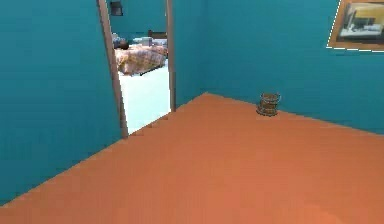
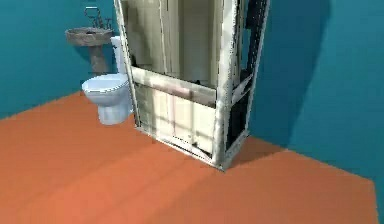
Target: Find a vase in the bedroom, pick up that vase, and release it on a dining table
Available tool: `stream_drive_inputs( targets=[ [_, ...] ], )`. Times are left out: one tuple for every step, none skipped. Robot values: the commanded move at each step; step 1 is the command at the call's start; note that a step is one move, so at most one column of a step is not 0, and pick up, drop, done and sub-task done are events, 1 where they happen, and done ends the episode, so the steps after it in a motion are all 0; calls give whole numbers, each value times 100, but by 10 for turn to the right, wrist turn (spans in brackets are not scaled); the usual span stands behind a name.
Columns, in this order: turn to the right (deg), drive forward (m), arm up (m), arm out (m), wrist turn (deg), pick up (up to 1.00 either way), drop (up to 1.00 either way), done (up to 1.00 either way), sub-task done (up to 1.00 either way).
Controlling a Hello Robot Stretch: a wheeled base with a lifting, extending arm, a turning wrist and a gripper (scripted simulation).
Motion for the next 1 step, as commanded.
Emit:
stream_drive_inputs(
  targets=[
    [0,100,0,0,0,0,0,0,0]
  ],
)
